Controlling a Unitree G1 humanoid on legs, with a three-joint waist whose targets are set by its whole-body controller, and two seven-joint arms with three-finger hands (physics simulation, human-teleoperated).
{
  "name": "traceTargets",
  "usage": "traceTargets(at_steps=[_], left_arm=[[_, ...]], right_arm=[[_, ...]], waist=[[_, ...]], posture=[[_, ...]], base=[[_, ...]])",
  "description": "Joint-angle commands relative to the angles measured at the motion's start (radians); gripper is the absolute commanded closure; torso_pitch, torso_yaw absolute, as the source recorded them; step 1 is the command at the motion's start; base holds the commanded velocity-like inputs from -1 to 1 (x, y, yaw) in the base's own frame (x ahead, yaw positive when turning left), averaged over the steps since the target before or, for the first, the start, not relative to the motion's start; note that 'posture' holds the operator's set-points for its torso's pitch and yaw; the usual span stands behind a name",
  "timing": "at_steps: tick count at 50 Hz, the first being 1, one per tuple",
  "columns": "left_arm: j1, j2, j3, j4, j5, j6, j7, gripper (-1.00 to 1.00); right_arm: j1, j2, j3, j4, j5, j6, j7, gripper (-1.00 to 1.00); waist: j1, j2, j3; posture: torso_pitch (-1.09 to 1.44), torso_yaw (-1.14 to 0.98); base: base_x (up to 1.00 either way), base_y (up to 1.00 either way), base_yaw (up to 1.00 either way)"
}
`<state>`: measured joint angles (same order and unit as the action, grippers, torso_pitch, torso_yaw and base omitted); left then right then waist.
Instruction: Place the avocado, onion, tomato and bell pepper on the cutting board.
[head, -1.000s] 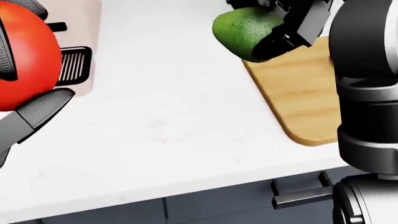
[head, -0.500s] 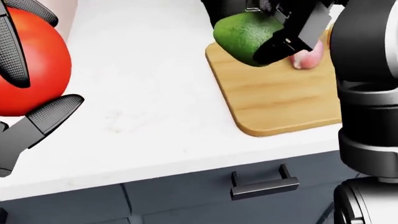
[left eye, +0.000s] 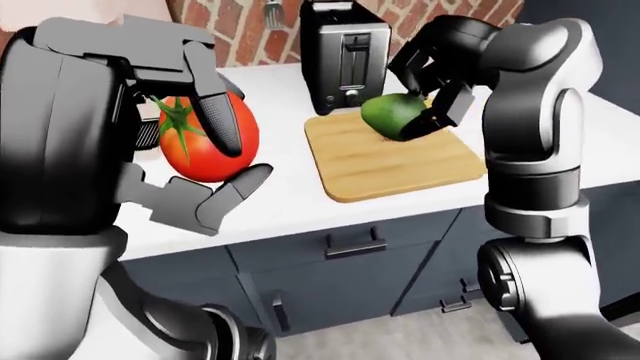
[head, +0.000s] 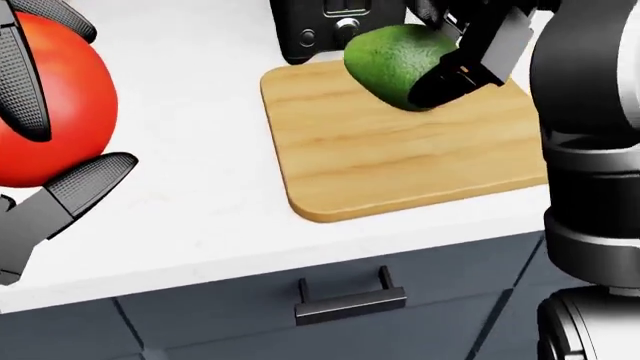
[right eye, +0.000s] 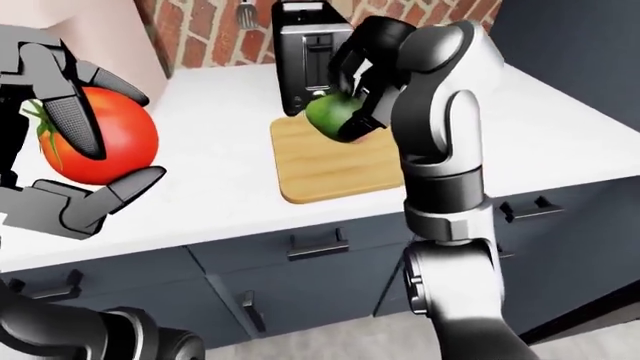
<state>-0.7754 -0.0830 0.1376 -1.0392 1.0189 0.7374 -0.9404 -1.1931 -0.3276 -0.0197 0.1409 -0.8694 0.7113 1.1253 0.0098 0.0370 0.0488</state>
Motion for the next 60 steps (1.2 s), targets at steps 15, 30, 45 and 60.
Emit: traceTargets(at_steps=[15, 30, 45, 60], left_arm=[[-0.025, 0.001, -0.016, -0.008, -0.014, -0.022, 0.012, 1.00], [-0.044, 0.026, -0.009, -0.008, -0.022, 0.004, 0.013, 1.00], [-0.044, 0.013, -0.012, -0.008, -0.011, -0.008, 0.008, 1.00], [-0.048, 0.012, -0.012, -0.008, -0.013, -0.009, 0.006, 1.00]], right_arm=[[-0.026, -0.016, -0.034, -0.043, -0.009, -0.014, -0.037, 1.00], [-0.042, -0.024, -0.034, -0.035, -0.005, -0.013, -0.035, 0.99], [-0.037, -0.001, -0.032, -0.005, 0.001, -0.027, -0.098, 0.98], [-0.015, 0.038, -0.007, 0.095, 0.049, -0.085, -0.212, 0.98]], waist=[[0.004, -0.041, -0.007], [-0.008, -0.041, -0.022], [-0.022, -0.030, 0.009], [-0.006, -0.057, -0.009]], posture=[[0.00, 0.00], [0.00, 0.00], [0.00, 0.00], [0.00, 0.00]], base=[[0.00, -0.24, 0.00], [0.00, -0.22, 0.00], [0.00, -0.03, 0.00], [0.00, 0.00, 0.00]])
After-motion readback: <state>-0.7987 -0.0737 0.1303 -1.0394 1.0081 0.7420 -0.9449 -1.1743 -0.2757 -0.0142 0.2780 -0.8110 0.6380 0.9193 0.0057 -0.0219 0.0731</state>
